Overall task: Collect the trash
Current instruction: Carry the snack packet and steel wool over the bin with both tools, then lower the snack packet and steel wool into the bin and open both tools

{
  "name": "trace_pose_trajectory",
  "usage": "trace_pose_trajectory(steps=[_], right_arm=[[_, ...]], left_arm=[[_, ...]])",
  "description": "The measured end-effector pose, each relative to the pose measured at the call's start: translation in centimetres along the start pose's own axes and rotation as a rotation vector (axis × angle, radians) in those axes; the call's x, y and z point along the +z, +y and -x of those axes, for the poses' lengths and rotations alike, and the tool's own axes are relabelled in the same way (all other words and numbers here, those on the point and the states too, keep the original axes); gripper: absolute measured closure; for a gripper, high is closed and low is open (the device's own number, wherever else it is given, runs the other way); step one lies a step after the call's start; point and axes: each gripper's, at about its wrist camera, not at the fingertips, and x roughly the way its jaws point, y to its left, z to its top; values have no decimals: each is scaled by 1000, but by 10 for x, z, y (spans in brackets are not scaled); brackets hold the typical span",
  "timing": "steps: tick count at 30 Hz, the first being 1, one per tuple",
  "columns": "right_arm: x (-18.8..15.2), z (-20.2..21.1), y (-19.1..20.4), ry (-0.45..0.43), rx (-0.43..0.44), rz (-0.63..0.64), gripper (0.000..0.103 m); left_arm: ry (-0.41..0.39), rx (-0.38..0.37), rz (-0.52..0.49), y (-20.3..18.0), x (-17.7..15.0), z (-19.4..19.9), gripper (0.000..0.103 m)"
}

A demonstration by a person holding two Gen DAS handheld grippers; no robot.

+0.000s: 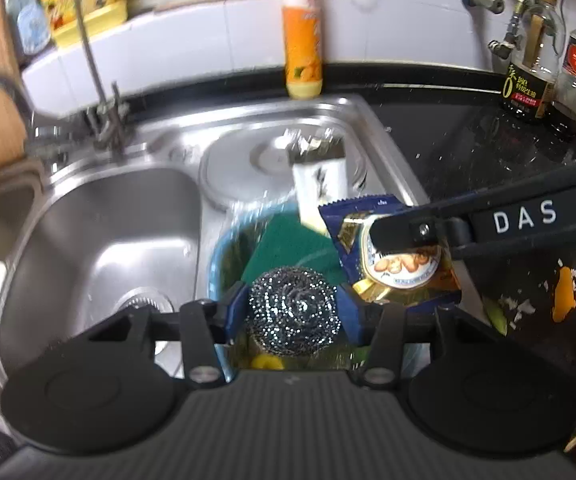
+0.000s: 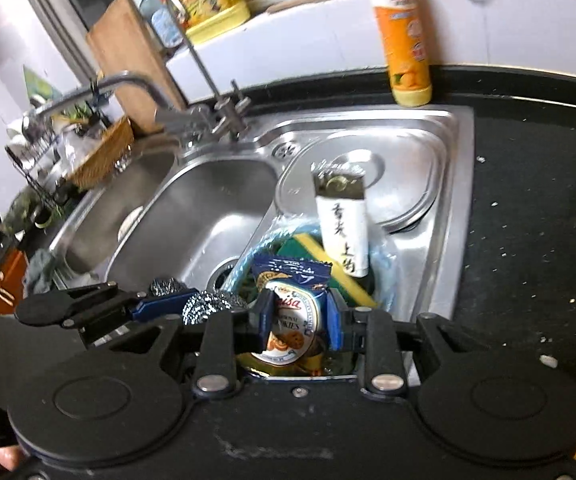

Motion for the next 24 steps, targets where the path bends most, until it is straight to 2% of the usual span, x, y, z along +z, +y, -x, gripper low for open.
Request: trace_pose_trajectory(steps=[6, 8, 11, 12, 13, 14, 15, 16, 24], right_arm=[[-2, -14, 15, 16, -59, 56, 76], [-3, -16, 21, 24, -74, 87, 72], [-4, -24, 28, 38, -74, 111, 62], [-4, -25, 29, 42, -71, 114, 58], [-4, -25, 30, 43, -72, 117, 51], [-4, -25, 31, 42, -77, 118, 45], [-3, -25, 31, 36, -82, 119, 34], [-3, -24, 30, 28, -87, 120, 31], [2, -27, 27, 37, -96, 115, 29]], left_arm=[[25, -23, -8, 7, -16, -7, 55], [33, -33, -16, 6, -18, -12, 54], [41, -45, -19, 3, -19, -19, 50], [39, -45, -18, 3, -20, -20, 43], [35, -44, -16, 3, -19, -20, 35], [30, -40, -13, 3, -20, -20, 32], [26, -40, -9, 4, -20, -21, 29], [23, -44, -3, 6, -19, -21, 27], [16, -35, 34, 15, -15, -24, 15]])
